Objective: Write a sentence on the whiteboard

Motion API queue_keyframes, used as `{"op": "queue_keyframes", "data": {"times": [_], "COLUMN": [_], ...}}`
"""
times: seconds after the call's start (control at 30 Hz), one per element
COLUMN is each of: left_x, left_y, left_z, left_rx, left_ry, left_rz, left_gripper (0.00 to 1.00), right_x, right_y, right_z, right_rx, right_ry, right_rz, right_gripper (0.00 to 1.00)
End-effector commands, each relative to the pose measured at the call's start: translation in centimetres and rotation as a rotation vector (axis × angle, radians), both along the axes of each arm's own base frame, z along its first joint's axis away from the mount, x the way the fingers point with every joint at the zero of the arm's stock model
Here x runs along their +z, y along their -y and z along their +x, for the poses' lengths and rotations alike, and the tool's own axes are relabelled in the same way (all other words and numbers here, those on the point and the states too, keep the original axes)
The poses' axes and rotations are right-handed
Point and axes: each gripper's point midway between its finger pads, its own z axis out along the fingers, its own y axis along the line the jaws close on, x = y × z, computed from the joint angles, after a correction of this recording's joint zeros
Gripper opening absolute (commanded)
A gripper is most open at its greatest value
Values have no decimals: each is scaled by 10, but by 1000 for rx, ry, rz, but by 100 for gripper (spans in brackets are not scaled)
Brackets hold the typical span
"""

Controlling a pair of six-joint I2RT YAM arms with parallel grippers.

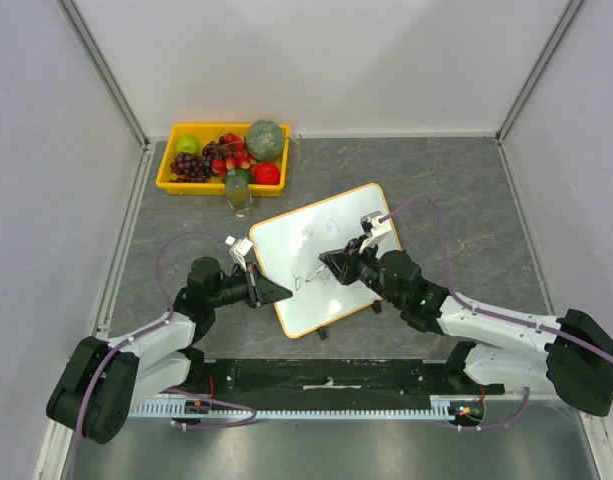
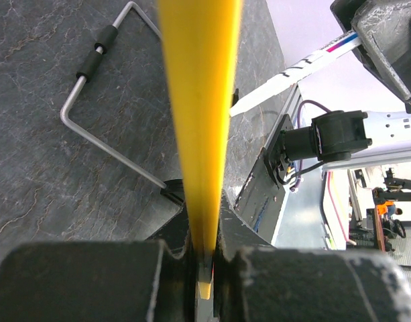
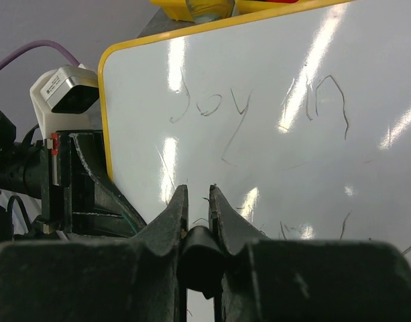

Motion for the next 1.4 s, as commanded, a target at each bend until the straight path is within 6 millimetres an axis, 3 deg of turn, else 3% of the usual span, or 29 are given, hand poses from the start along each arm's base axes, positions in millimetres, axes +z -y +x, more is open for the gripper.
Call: {"op": "queue_keyframes", "data": {"times": [0.0,0.2,0.5,0.77,0.93,1.37], "left_x": [-41,-41,-41,-41,-41,-41], "left_y": [-17,-17,-17,-16,-17,-16], "left_z": [0,0,0,0,0,0], "left_rx": [68,68,66,66,67,66], "left_ry": [-58,-62,-59,-55,-55,-58], "left_rz": [138,139,139,138,139,140], "left_gripper": [2,2,2,2,2,2], "right_x": [-28,-26,-5,7,-5,-45], "right_y": [28,37,32,11,2,11], "right_z": [14,19,26,22,14,-4], "right_rx": [-119,-164,-180,-95,-33,11], "right_ry": [2,18,44,47,18,-55], "right_rz": [-168,-200,-159,-106,-105,-173], "right_gripper": [0,0,0,0,0,0]}}
